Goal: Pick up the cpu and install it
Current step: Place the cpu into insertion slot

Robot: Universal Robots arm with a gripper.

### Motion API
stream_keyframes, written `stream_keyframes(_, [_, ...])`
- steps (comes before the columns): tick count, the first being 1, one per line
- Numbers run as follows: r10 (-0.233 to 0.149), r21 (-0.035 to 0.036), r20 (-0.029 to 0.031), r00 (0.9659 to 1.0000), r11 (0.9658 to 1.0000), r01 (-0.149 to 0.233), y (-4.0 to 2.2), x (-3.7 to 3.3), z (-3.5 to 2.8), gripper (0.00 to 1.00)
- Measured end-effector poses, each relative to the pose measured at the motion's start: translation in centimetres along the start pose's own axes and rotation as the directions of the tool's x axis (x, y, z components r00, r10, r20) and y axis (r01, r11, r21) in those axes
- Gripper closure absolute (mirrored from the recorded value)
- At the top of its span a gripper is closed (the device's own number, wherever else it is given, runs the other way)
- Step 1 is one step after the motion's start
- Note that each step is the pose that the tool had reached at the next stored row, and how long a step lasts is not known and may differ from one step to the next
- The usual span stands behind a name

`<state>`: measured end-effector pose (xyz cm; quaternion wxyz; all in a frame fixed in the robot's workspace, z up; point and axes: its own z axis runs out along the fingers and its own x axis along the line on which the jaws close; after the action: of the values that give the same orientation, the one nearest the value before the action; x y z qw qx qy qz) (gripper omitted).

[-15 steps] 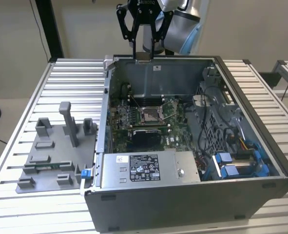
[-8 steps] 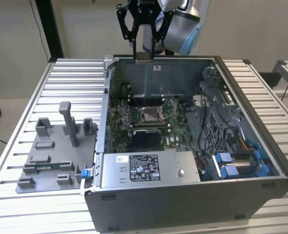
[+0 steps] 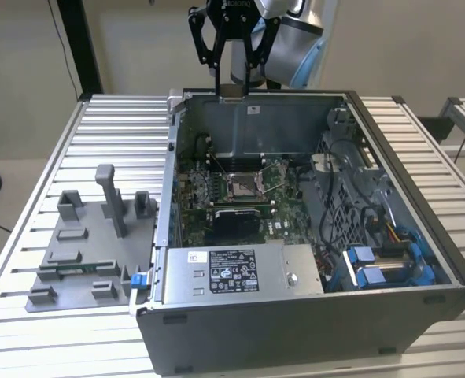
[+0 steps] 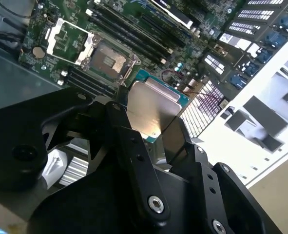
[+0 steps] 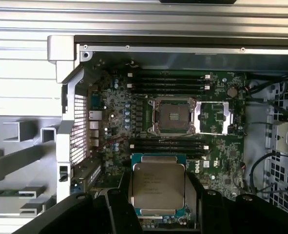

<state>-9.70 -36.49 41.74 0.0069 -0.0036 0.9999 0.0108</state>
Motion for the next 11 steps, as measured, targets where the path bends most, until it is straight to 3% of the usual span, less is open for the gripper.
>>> stream_keyframes(11, [0.039, 0.0011, 0.0009, 0.9992, 0.9992, -0.039, 0.00, 0.01, 0.00, 1.00])
